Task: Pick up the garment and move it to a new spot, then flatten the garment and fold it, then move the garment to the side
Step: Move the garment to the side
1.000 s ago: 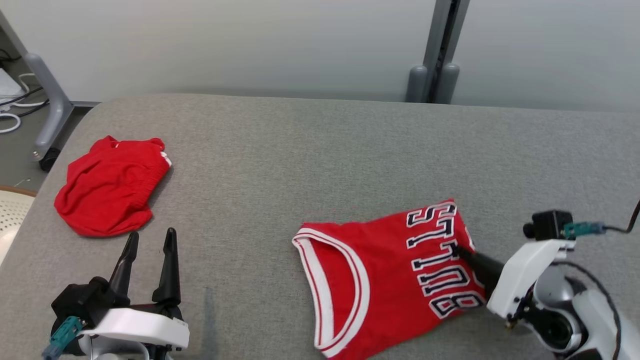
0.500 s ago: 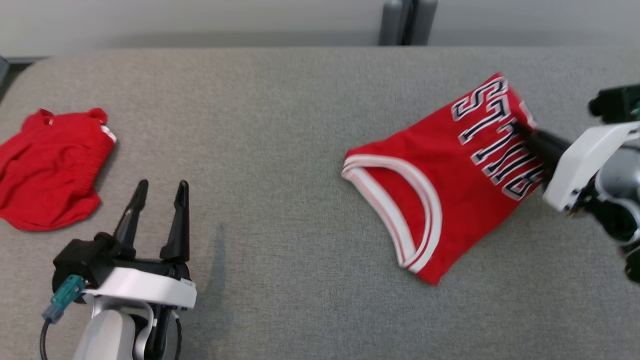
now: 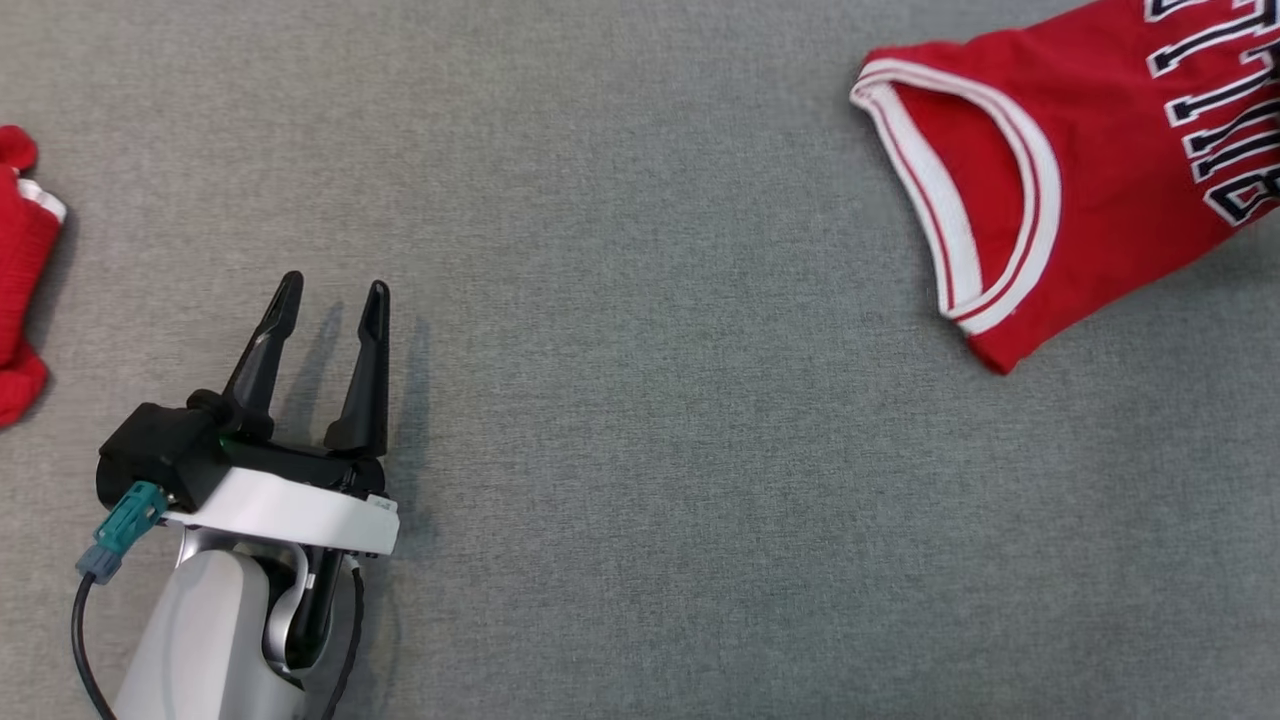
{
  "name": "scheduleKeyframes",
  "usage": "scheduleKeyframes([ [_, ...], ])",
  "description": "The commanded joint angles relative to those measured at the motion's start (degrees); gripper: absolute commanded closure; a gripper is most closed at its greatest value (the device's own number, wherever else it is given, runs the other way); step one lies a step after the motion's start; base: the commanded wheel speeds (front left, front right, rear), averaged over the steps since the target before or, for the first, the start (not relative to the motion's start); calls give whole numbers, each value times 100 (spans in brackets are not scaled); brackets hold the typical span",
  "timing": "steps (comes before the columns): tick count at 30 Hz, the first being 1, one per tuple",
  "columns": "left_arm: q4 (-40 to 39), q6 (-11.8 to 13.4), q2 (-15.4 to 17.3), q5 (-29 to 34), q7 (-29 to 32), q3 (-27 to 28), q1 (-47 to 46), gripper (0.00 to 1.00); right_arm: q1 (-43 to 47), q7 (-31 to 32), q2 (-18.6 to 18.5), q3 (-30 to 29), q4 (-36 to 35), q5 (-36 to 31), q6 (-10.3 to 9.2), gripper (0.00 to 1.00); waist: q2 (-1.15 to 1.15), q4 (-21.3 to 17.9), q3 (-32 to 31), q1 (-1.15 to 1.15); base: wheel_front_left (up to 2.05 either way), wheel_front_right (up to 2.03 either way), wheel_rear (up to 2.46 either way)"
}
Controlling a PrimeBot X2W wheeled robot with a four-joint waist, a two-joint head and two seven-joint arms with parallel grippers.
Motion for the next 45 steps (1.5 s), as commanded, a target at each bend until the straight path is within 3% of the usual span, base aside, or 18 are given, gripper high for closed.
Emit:
scheduleKeyframes([
  [1, -6, -20, 43, 30, -17, -14, -131, 0, -149, -110, -39, 1, 155, -95, 3, 100, 0, -83, 105, 0, 0, 0, 0],
  [7, -1, -18, 60, 19, -26, -96, -228, 0, -507, -306, 74, 50, 696, -372, 2, 100, 0, -134, 212, 0, 0, 0, 0],
  [18, 94, -22, 93, -57, -33, -152, -325, 0, -1209, -884, 556, -324, 2676, -1295, 2, 100, 0, -118, 282, 0, 0, 0, 0],
  [22, 132, -23, 97, -74, -37, -164, -366, 0, -1328, -1013, 713, -415, 3071, -1481, 2, 100, 0, -83, 253, 0, 0, 0, 0],
  [24, 159, -23, 95, -77, -39, -168, -349, 0, -1335, -1105, 709, -454, 3171, -1578, 2, 76, 0, -65, 216, 0, 0, 0, 0],
  [25, 174, -23, 91, -81, -39, -165, -333, 0, -1326, -1162, 714, -487, 3194, -1606, 2, 13, 0, -60, 187, 0, 0, 0, 0],
  [26, 185, -23, 85, -83, -40, -159, -309, 0, -1322, -1230, 722, -513, 3219, -1643, 2, 0, 0, -59, 153, 0, 0, 0, 0],
  [33, 263, -20, 24, -83, -41, -91, -76, 0, -1277, -1658, 679, -700, 3310, -2177, 2, 0, 0, -127, -283, 0, 0, 0, 0],
  [41, 301, -22, -55, -71, -34, 69, 150, 0, -1045, -2183, 987, -917, 3265, -2552, 2, 0, 0, -220, -950, 0, 0, 0, 0],
  [45, 267, 1, -88, -58, -34, 234, 307, 0, -789, -2290, 1177, -1021, 2865, -2502, 2, 0, 0, -240, -1278, 0, 0, 0, 0],
])
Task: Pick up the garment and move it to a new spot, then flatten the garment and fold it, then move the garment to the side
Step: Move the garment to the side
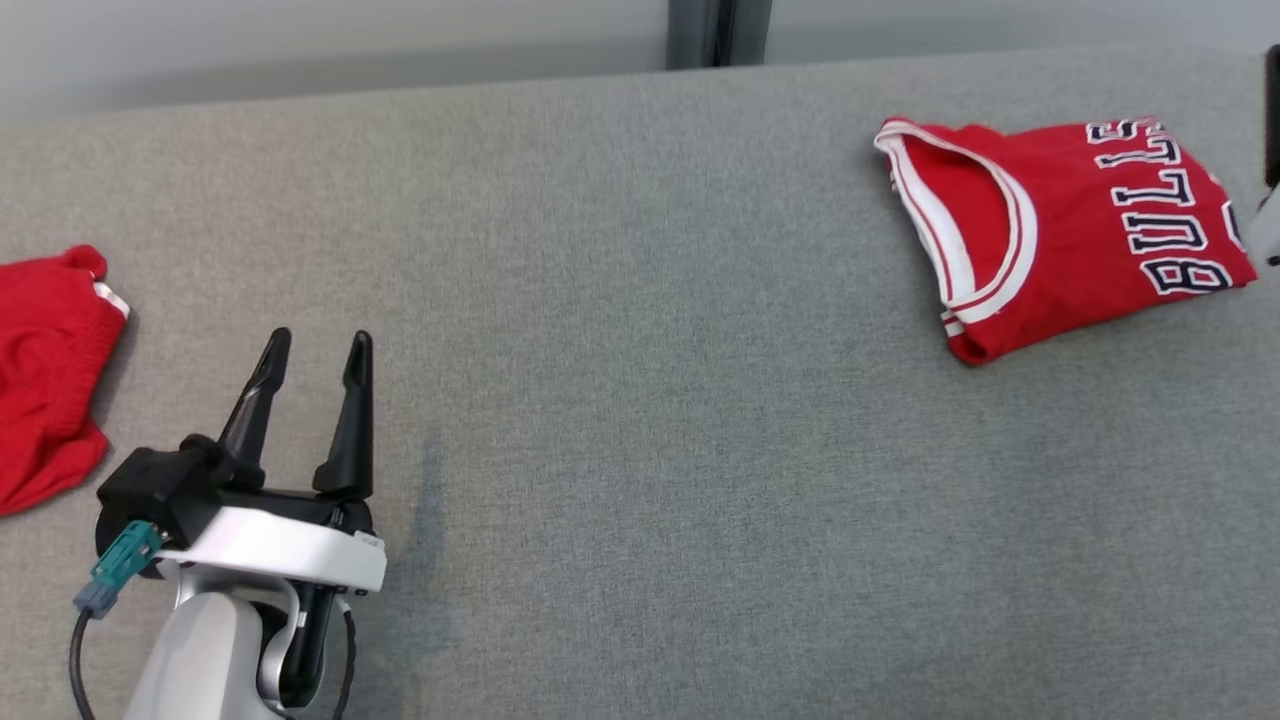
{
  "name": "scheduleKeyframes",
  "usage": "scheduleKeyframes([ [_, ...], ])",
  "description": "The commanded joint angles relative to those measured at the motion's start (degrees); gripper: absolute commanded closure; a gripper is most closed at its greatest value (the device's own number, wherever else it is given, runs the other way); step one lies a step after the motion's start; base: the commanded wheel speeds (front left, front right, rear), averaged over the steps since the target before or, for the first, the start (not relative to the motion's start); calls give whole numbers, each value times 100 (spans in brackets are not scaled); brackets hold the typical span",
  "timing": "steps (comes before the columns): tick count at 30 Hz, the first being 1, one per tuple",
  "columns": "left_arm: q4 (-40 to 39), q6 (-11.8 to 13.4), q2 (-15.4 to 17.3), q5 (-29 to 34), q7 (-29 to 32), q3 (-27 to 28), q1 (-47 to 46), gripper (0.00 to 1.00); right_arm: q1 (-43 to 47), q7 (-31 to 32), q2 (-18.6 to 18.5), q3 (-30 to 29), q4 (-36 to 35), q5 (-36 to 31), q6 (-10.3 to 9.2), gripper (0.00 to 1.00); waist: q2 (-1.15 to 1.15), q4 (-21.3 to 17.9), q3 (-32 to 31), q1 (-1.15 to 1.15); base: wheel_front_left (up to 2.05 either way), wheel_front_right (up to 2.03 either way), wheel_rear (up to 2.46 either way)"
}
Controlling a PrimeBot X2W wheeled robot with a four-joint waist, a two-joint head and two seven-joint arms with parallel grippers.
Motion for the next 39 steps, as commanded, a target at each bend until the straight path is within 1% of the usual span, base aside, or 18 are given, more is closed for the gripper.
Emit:
scheduleKeyframes([
  [1, -57, 28, -14, 20, -7, 116, 116, 0, 262, -57, 54, -76, -298, 50, 1, 0, 0, -28, -329, 0, 0, 0, 0],
  [3, -98, 58, -28, 37, -7, 205, 218, 0, 541, -53, 119, -163, -754, 154, 1, 0, 0, -19, -470, 0, 0, 0, 0],
  [4, -98, 58, -28, 37, -7, 205, 218, 0, 541, -53, 119, -163, -754, 154, 1, 0, 0, -19, -470, 0, 0, 0, 0],
  [11, -180, 100, -73, 68, -6, 423, 526, 0, 1847, -53, 272, -419, -2354, 388, 2, 0, 0, 8, -881, 0, 0, 0, 0],
  [15, -210, 140, -107, 86, -6, 516, 699, 0, 2594, -54, 370, -638, -3066, 442, 1, 0, 0, 1, -1088, 0, 0, 0, 0],
  [19, -251, 192, -134, 124, -6, 592, 885, 0, 3289, -54, 503, -912, -3668, 395, 2, 0, 0, 7, -1243, 0, 0, 0, 0],
  [25, -380, 233, -158, 131, -4, 712, 1100, 0, 4258, -54, 806, -1164, -4705, 321, 2, 0, 0, 2, -1337, 0, 0, 0, 0],
  [31, -457, 290, -195, 208, -4, 743, 1240, 0, 5079, -55, 1184, -1483, -5327, 203, 2, 0, 0, 31, -1397, 0, 0, 0, 0],
  [36, -595, 292, -257, 211, -4, 782, 1327, 0, 5536, -55, 1450, -1660, -5744, -117, 2, 0, 0, 51, -1404, 0, 0, 0, 0],
  [39, -653, 274, -286, 265, -4, 768, 1372, 0, 5696, -55, 1560, -1648, -5901, -230, 2, 0, 0, 57, -1406, 0, 0, 0, 0],
])
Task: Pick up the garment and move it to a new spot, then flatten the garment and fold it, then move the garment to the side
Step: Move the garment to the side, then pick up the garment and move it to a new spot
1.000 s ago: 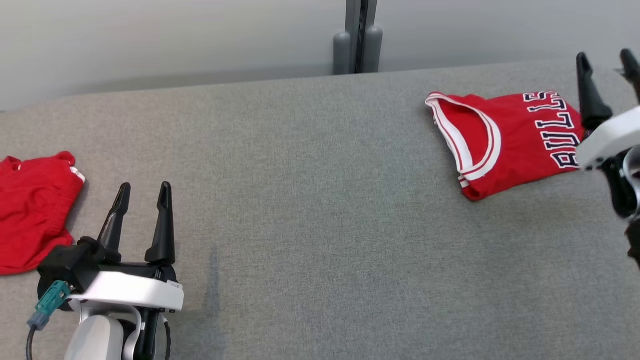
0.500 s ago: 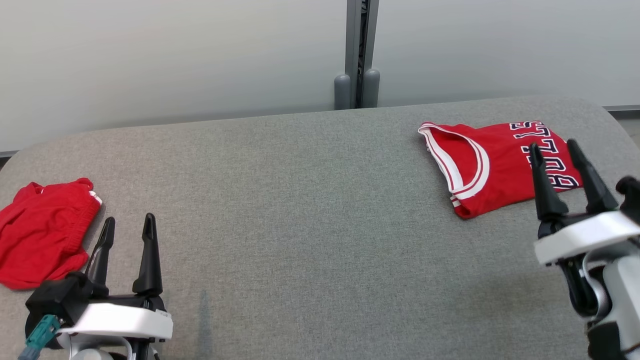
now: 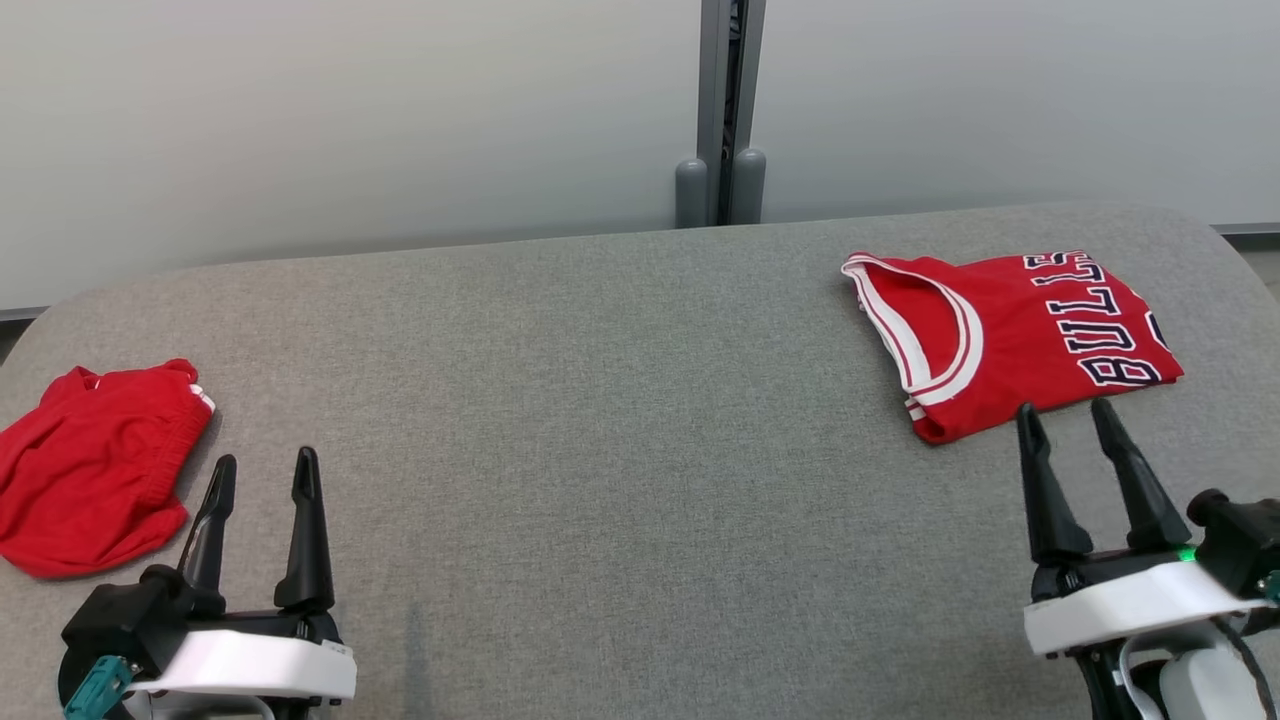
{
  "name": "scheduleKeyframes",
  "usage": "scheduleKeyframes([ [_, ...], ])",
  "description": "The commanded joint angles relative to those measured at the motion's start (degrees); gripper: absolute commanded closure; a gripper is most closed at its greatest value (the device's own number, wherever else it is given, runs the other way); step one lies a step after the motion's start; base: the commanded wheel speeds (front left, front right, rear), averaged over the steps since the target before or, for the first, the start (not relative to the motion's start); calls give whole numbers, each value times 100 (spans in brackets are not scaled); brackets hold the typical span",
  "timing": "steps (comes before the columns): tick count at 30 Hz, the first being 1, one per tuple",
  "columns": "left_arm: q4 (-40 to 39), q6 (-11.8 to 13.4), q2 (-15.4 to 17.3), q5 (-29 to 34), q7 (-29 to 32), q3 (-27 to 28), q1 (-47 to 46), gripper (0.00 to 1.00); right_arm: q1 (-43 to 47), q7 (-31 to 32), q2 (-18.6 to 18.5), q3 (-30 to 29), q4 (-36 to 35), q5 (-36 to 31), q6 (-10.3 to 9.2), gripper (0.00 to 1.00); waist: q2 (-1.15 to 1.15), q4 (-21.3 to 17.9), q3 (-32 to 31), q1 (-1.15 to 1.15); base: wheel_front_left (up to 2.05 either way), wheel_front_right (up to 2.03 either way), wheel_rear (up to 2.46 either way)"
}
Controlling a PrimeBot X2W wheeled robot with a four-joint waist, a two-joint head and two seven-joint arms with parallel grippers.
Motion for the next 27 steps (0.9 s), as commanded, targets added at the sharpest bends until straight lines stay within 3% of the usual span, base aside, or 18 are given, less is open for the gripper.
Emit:
scheduleKeyframes([
  [1, -39, -25, 4, 30, 0, 27, 76, 0, 80, -24, -5, -2, -102, -56, 3, 0, 0, 8, -3, 0, 0, 0, 0],
  [10, 15, -63, -51, 155, 0, 4, 143, 0, 378, -24, 51, -108, -363, -370, 3, 0, 0, 54, 13, 0, 0, 0, 0],
  [27, 97, -119, -90, 434, 0, -72, 89, 0, 287, -24, 100, -38, -141, -418, 3, 0, 0, 81, 24, 0, 0, 0, 0],
])
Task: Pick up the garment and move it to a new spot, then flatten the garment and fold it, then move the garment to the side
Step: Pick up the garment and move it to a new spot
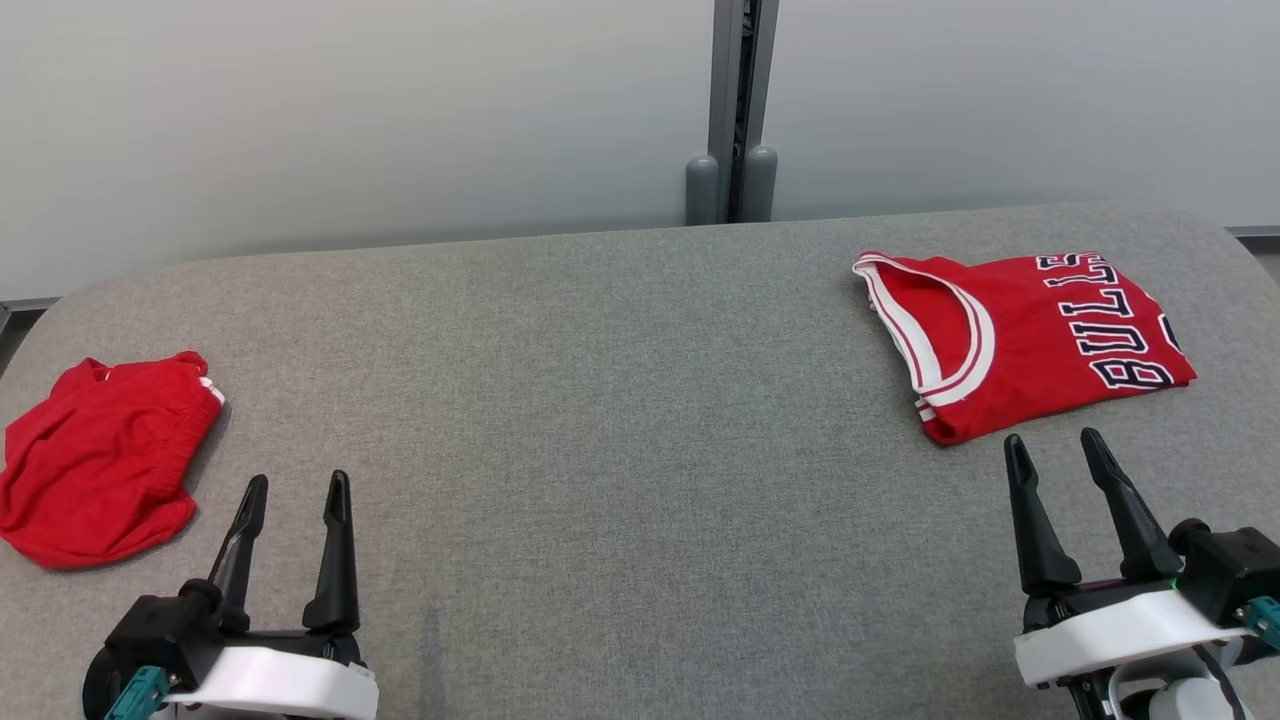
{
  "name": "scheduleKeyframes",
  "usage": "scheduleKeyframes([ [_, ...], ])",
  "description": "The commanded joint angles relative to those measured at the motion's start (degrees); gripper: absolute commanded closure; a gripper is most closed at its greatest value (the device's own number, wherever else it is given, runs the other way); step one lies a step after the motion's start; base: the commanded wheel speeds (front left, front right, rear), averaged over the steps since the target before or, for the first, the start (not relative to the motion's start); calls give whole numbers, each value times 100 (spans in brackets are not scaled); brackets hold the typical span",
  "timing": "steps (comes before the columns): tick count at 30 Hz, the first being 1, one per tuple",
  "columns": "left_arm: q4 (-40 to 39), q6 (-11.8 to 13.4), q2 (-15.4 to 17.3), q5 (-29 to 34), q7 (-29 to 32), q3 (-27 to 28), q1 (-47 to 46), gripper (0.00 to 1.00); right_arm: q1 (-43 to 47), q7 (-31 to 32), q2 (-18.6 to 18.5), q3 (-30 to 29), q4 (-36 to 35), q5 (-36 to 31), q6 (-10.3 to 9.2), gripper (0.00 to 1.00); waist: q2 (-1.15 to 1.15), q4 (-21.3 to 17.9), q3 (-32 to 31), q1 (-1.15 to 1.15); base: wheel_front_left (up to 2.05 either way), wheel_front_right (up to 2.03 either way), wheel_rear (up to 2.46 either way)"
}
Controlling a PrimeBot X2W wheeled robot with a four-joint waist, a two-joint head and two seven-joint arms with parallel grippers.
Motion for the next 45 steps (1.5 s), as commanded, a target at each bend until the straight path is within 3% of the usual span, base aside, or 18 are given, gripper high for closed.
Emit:
scheduleKeyframes([
  [1, 9, -24, 12, 45, 0, 5, -25, 0, -43, -24, -53, -16, -3, 5, 3, 0, 0, 0, -3, 0, 0, 0, 0],
  [18, 75, -30, 31, 186, 0, 19, -131, 0, -95, -25, -19, 119, 124, 61, 3, 0, 0, 184, 6, 0, 0, 0, 0],
  [26, 101, -24, 57, 249, 0, 50, -189, 0, -118, -25, -14, 191, 224, 83, 3, 0, 0, 622, 34, 0, 0, 0, 0],
  [45, 235, -10, 13, 132, 0, 126, -292, 0, -292, -25, -9, 613, 519, 188, 3, 0, 0, 2066, 90, 0, 0, 0, 0],
])
